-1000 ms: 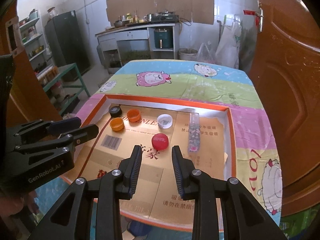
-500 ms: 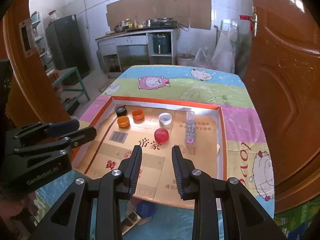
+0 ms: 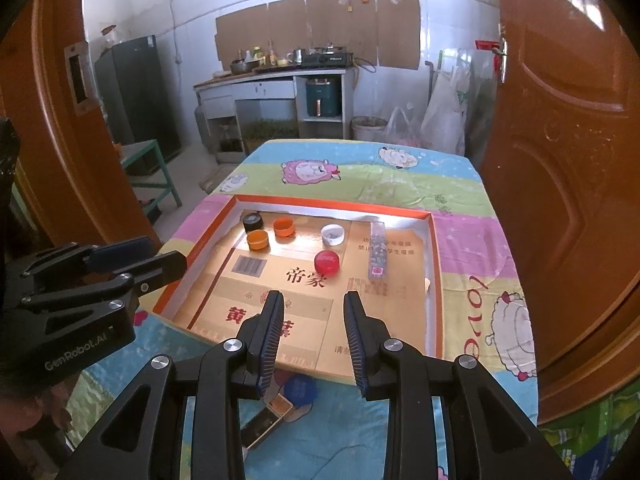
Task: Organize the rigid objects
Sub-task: 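Lift both open tools out of the box lid toward the teal tube and Hello Kitty box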
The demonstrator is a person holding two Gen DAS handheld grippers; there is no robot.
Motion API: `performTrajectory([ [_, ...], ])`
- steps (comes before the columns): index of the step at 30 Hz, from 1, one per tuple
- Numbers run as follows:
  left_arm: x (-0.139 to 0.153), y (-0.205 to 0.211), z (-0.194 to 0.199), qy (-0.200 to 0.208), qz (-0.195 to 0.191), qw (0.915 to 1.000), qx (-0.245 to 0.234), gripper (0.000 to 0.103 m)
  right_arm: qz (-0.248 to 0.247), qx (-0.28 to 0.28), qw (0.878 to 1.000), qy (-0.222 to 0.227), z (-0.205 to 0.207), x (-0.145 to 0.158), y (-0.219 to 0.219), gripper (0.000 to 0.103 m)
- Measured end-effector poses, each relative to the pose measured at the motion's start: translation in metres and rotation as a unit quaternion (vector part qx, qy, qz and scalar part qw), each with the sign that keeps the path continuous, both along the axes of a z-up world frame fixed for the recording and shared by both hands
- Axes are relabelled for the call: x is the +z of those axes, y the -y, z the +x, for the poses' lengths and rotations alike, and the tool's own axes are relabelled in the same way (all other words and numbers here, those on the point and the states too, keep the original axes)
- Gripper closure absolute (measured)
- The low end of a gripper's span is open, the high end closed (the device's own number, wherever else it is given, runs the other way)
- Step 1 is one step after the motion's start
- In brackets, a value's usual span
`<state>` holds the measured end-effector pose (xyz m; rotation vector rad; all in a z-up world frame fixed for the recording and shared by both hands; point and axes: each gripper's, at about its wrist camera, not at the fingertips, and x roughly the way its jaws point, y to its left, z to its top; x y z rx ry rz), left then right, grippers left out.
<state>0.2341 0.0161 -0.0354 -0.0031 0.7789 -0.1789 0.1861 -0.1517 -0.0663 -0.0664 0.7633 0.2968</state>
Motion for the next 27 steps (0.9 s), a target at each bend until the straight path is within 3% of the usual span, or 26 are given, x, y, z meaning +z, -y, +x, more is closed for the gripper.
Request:
performTrajectory([
  [27, -0.003, -0.001, -0.064, 0.006, -0.012, 0.9999, -0.007, 0.063, 0.0, -0.01, 1.0, 0.012, -0.063, 0.007, 0.011, 0.071],
])
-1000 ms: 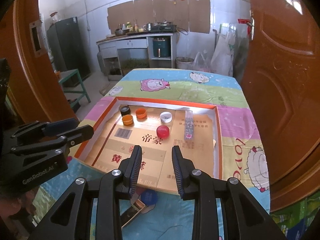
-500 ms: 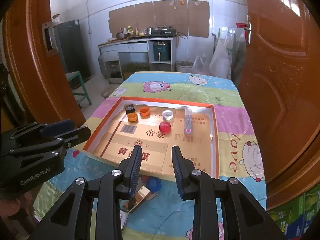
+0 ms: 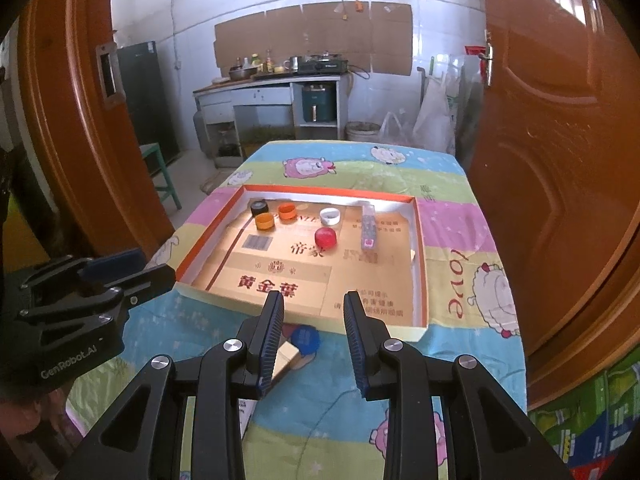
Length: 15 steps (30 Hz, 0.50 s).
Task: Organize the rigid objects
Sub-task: 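Lift both open tools out of the box lid toward the teal tube and Hello Kitty box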
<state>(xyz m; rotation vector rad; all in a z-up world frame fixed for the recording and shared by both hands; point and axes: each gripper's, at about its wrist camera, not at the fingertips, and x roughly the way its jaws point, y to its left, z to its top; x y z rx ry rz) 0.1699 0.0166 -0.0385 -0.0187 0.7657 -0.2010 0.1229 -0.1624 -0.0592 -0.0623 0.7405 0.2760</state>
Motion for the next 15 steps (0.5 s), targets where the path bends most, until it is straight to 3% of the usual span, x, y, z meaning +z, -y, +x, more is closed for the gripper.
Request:
performTrajectory([
  [15, -0.029, -0.013, -0.032, -0.011, -0.017, 0.9998, 0.001, 0.063, -0.007, 0.004, 1.0, -0.028, -0.033, -0.032, -0.004, 0.071],
])
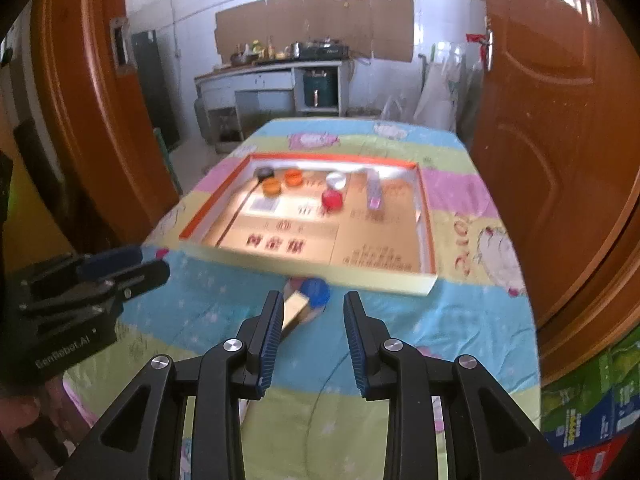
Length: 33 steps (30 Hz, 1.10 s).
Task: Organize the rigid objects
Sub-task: 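Lift both open tools out of the box lid toward the teal tube and Hello Kitty box, then grasp the teal tube with the left tool while the right tool grasps the Hello Kitty box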
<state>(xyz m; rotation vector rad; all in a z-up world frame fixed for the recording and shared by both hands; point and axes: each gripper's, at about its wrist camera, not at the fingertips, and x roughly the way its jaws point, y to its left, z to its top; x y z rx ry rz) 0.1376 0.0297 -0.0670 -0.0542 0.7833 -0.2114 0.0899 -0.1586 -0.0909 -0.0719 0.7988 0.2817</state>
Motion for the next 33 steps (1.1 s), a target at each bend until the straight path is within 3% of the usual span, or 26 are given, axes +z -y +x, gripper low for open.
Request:
performTrajectory([
  [16, -0.01, -0.021, -0.023, 0.004, -0.011, 0.9999, 0.011, 0.063, -0.002, 0.027, 0.997, -0.068, -0.022, -0.072, -0.043, 0.071],
  [28, -0.018, -0.037, -0.022, -0.002, -0.027, 0.9995, 0.015, 0.063, -0.035, 0.013, 0.996, -0.085, -0.019, -0.091, -0.068, 0.07],
  [33, -0.023, -0.04, -0.02, -0.009, -0.033, 0.9993, 0.014, 0.063, -0.049, 0.01, 0.996, -0.073, -0.021, -0.092, -0.071, 0.072],
])
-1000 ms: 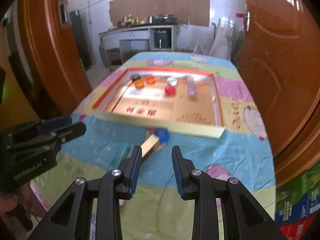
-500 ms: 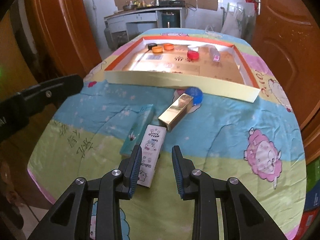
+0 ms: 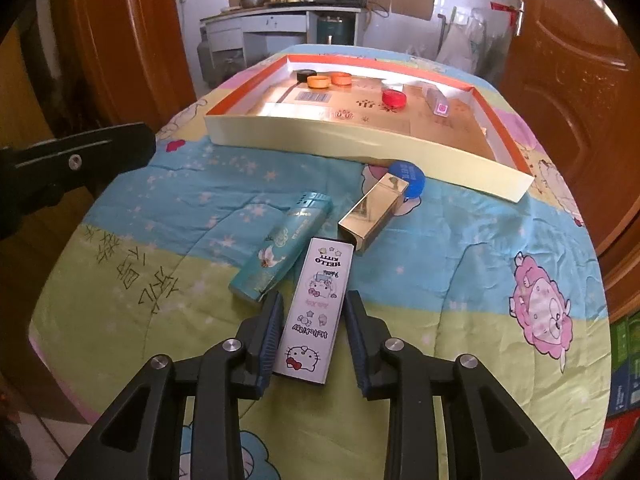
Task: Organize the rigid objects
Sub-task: 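Grasp the teal tube with the left tool while the right tool grasps the Hello Kitty box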
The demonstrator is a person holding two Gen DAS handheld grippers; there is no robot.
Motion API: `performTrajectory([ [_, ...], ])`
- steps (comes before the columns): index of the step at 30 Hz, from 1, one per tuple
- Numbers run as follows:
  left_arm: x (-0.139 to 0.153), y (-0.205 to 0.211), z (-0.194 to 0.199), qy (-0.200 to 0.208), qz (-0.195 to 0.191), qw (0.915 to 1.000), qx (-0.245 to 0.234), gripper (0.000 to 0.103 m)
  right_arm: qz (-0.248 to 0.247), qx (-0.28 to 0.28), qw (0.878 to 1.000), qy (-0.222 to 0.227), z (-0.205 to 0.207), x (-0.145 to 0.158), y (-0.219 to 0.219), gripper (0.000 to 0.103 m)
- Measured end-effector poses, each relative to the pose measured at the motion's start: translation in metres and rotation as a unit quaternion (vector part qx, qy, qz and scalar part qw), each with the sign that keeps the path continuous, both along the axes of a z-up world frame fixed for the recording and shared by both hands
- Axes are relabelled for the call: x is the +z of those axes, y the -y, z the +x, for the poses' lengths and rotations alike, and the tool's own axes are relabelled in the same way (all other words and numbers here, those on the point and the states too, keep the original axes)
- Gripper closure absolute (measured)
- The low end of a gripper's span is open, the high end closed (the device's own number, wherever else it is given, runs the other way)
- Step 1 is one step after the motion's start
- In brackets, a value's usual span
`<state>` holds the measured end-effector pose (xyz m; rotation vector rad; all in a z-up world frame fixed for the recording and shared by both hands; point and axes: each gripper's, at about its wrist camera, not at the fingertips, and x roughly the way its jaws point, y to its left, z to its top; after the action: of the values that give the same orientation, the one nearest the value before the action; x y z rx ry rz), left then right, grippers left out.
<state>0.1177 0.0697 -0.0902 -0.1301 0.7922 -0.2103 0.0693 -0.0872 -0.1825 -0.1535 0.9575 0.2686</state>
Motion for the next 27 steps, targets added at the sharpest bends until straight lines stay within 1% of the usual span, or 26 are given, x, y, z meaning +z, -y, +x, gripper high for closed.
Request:
performTrajectory([
  [4, -0.003, 0.007, 0.001, -0.003, -0.004, 0.9999, -0.015, 0.063, 0.001, 0.0, 1.0, 0.0, -0.004, 0.002, 0.004, 0.073],
  [9, -0.009, 0.026, 0.004, -0.011, 0.002, 0.9991, -0.04, 0.063, 0.003, -0.004, 1.0, 0.01, -0.012, 0.007, 0.016, 0.074],
  [14, -0.018, 0.047, 0.009, -0.021, 0.01, 0.9977, -0.064, 0.063, 0.012, -0.028, 0.999, 0.014, -0.018, 0.013, 0.041, 0.075],
  [21, -0.045, 0.075, 0.023, -0.049, 0.051, 0.9939, -0.085, 0.063, 0.022, -0.054, 0.998, 0.015, -0.017, 0.014, 0.067, 0.075],
  [27, -0.063, 0.082, 0.035, -0.061, 0.081, 0.9916, -0.079, 0.063, 0.033, -0.06, 0.998, 0.011, -0.014, 0.01, 0.076, 0.075],
])
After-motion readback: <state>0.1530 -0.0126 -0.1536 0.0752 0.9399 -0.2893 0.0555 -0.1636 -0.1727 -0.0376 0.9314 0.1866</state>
